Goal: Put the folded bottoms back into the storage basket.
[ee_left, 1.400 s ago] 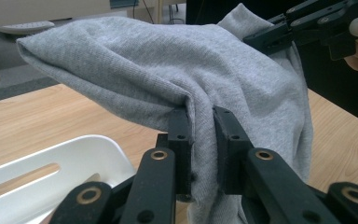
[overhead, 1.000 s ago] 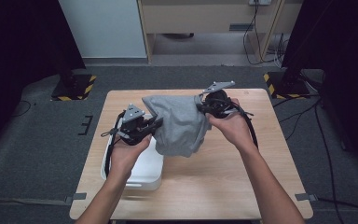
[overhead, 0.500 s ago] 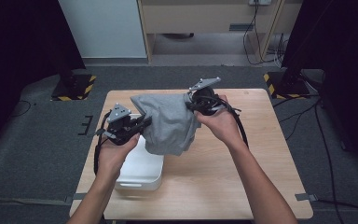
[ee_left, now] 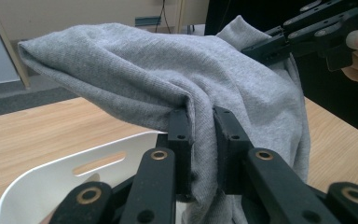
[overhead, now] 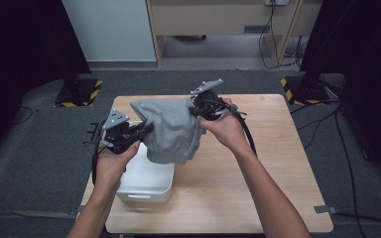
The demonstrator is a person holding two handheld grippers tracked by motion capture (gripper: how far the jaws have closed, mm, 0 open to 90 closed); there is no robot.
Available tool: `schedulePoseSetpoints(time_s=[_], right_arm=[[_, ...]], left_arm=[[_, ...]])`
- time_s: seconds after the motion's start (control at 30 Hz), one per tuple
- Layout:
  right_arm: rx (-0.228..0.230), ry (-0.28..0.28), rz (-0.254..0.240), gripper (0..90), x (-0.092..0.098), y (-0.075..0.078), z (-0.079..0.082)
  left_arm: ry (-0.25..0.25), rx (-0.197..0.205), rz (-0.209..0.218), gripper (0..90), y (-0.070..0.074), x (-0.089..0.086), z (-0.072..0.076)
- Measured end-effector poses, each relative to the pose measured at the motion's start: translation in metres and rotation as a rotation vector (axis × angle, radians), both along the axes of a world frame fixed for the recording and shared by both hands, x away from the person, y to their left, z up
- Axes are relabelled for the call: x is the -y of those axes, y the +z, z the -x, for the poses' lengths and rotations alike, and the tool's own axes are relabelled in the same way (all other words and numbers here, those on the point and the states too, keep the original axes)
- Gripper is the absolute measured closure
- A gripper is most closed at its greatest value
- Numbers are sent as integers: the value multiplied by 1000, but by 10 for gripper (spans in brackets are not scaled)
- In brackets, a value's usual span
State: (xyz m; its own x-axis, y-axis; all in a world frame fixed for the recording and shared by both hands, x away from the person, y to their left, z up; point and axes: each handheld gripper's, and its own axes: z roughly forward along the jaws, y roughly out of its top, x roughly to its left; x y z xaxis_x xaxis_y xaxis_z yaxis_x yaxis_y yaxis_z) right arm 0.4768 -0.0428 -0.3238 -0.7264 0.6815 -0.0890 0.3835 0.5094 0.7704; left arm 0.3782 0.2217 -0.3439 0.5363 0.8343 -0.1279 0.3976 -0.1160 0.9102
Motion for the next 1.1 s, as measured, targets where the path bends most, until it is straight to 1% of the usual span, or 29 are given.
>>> schedulePoseSetpoints(time_s=[0.1,0.13,0.33,0.53,1.1], right_arm=[[-2,1,-1,824,-3,1,0],[0,6,0,824,-7,1,-2],[-4,17,-2,825,-18,2,-4],[-4,28,-1,824,-29,4,-5],[-6,53,17,824,-51,8,-6]], left_arm=[[0,0,-6,785,0,-3,0],[5,2,-3,785,1,-6,1],[20,5,6,785,1,-18,2],[32,3,17,785,-1,-26,3],[43,8,17,785,2,-39,5]])
